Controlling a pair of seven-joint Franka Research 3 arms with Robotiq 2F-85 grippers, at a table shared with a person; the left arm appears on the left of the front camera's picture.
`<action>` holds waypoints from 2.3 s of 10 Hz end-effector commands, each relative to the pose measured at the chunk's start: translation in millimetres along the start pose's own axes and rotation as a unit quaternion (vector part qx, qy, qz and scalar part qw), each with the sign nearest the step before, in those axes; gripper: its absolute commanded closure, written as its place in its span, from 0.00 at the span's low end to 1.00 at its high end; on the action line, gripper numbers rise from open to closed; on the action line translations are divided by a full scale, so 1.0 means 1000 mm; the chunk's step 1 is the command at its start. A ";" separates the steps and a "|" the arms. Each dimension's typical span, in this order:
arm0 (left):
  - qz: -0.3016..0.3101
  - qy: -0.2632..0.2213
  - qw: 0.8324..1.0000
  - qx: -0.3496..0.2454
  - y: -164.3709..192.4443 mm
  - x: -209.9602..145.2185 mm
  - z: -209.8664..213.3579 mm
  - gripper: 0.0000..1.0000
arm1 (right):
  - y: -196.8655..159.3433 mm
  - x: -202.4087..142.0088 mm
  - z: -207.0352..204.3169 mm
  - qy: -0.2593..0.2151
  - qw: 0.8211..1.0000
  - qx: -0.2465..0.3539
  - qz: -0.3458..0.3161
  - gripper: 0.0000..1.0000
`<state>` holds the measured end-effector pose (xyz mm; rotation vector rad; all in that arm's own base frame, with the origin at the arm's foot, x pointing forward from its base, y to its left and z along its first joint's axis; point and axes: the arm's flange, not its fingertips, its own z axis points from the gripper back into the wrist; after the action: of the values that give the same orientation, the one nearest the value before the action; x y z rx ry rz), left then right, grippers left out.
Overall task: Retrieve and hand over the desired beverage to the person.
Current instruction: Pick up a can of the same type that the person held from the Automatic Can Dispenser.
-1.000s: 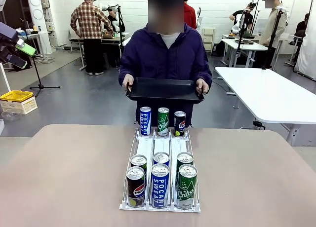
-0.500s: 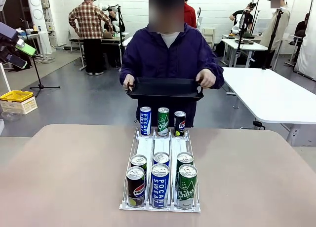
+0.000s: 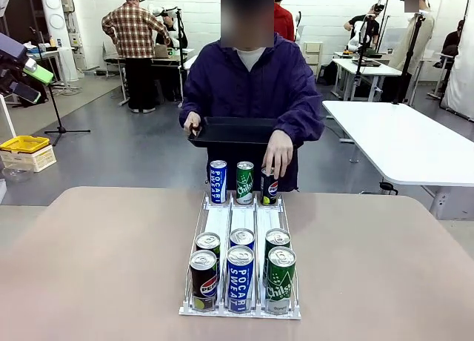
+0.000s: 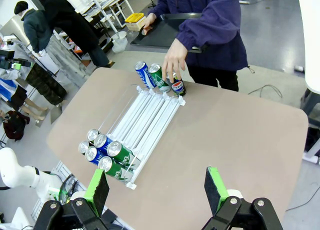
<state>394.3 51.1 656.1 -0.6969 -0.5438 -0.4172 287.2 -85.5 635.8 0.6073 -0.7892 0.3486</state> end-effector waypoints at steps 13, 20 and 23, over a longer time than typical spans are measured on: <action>-0.005 -0.003 1.000 -0.007 0.000 0.001 0.001 0.00 | -0.001 0.002 -0.003 -0.005 1.000 0.015 0.004 0.00; -0.005 -0.003 1.000 -0.007 0.000 0.001 0.001 0.00 | -0.001 0.002 -0.003 -0.005 1.000 0.015 0.004 0.00; -0.005 -0.003 1.000 -0.007 0.000 0.001 0.001 0.00 | -0.001 0.002 -0.003 -0.005 1.000 0.015 0.004 0.00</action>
<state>394.3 51.4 656.1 -0.6966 -0.5439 -0.4166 287.2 -85.5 635.8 0.6073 -0.7892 0.3486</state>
